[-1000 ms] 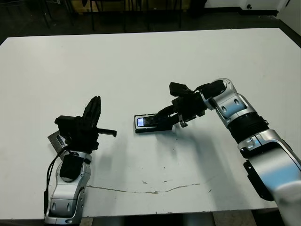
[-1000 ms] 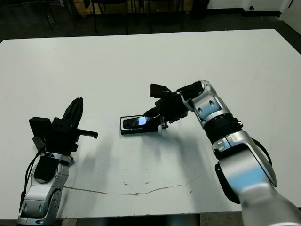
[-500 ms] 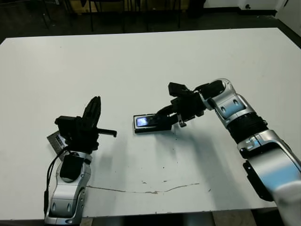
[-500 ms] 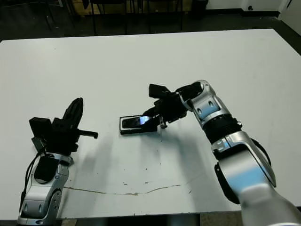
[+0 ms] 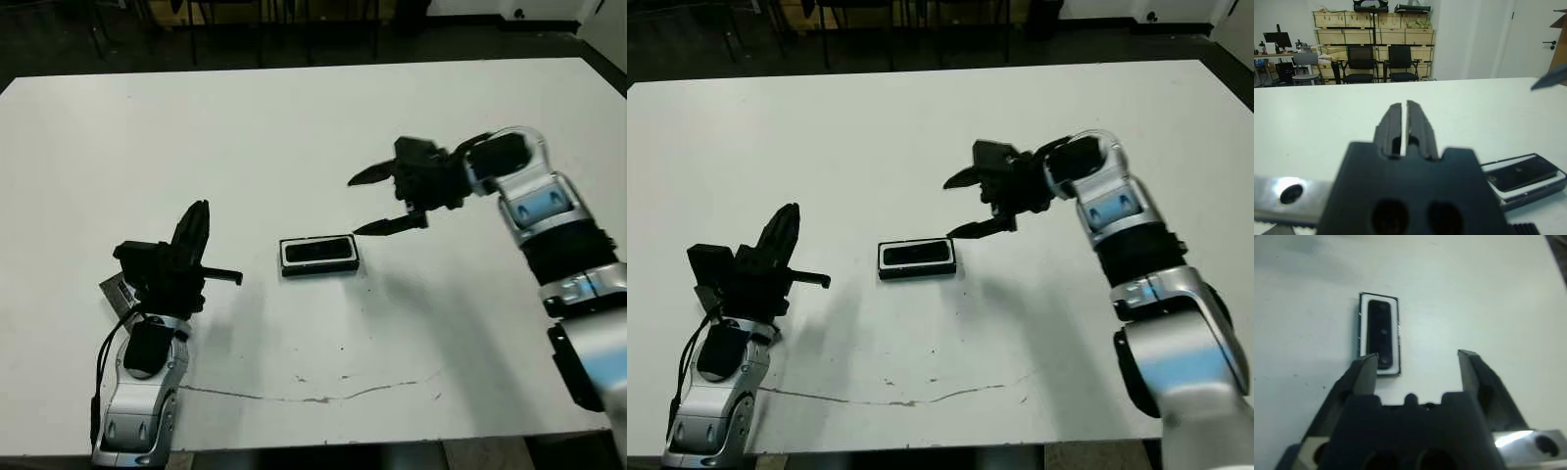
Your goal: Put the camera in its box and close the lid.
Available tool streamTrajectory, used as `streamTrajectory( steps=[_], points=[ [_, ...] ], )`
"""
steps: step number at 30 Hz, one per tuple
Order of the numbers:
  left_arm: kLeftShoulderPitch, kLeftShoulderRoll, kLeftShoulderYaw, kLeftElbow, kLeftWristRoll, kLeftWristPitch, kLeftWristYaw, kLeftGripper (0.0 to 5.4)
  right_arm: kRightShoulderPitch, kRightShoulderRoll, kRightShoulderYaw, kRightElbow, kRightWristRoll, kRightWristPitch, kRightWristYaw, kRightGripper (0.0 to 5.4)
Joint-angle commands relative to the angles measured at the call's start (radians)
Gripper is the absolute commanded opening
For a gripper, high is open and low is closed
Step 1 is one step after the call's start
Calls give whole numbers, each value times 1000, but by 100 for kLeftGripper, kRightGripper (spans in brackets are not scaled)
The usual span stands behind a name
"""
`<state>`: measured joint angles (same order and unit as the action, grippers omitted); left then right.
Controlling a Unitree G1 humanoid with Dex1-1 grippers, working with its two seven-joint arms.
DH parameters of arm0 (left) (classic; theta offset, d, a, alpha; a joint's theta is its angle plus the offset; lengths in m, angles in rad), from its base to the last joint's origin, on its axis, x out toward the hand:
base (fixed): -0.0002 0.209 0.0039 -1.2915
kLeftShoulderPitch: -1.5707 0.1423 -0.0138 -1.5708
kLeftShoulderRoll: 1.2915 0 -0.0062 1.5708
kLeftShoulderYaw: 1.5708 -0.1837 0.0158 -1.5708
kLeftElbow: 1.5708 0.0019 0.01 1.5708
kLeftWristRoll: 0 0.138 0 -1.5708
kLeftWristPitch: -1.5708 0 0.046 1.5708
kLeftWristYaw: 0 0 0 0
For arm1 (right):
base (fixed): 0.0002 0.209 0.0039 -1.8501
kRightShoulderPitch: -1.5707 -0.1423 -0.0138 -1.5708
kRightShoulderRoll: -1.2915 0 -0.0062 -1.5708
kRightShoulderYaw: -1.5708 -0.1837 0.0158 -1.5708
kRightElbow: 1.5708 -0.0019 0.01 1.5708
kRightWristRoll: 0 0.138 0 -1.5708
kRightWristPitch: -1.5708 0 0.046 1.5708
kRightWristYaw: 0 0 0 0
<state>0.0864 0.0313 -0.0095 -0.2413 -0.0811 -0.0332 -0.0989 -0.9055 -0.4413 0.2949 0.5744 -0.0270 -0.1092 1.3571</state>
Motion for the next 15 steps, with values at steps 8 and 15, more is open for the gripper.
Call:
streamTrajectory(
  steps=[8, 15],
  points=[
    [15, 8, 5, 10, 2, 16, -1, 0, 329, 115, -261, -375, 106, 202, -577, 529],
    [19, 5, 3, 9, 1, 12, -1, 0, 519, 150, -172, -514, -9, -51, -756, 412]
  ],
)
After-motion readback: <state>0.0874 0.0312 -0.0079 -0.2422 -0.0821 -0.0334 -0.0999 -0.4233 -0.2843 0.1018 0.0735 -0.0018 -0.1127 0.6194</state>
